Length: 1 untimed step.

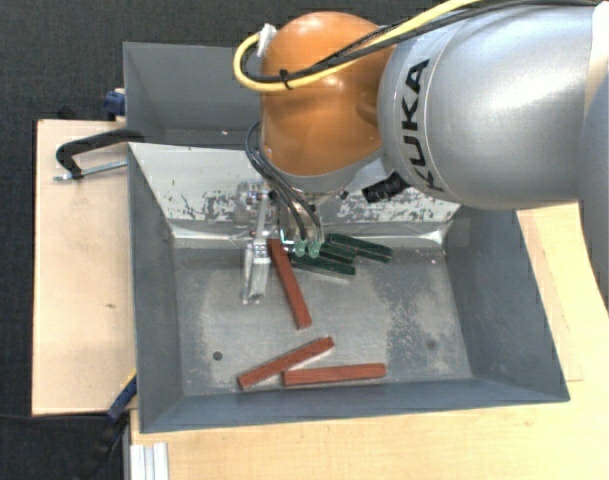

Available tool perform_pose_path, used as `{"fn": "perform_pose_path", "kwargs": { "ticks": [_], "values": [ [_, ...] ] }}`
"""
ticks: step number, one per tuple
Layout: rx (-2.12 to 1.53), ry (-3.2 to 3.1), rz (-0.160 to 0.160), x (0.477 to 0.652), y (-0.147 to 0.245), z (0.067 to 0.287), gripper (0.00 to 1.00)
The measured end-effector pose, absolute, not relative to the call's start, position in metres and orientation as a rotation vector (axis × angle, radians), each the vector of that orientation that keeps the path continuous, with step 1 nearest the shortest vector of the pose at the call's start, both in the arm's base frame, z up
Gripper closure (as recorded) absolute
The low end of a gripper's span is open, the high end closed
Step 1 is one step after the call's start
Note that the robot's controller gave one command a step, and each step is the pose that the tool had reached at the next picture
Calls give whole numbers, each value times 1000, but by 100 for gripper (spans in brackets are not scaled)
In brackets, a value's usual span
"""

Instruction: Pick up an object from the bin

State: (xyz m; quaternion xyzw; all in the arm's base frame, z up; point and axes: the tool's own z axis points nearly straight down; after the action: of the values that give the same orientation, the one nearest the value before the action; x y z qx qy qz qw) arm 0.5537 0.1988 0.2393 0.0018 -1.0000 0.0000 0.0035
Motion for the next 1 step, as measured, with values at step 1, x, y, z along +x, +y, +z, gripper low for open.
{"fn": "perform_pose_path", "kwargs": {
  "ticks": [1],
  "values": [
    [3, -3138, -2, 554, 198, 242, 0]
  ]
}}
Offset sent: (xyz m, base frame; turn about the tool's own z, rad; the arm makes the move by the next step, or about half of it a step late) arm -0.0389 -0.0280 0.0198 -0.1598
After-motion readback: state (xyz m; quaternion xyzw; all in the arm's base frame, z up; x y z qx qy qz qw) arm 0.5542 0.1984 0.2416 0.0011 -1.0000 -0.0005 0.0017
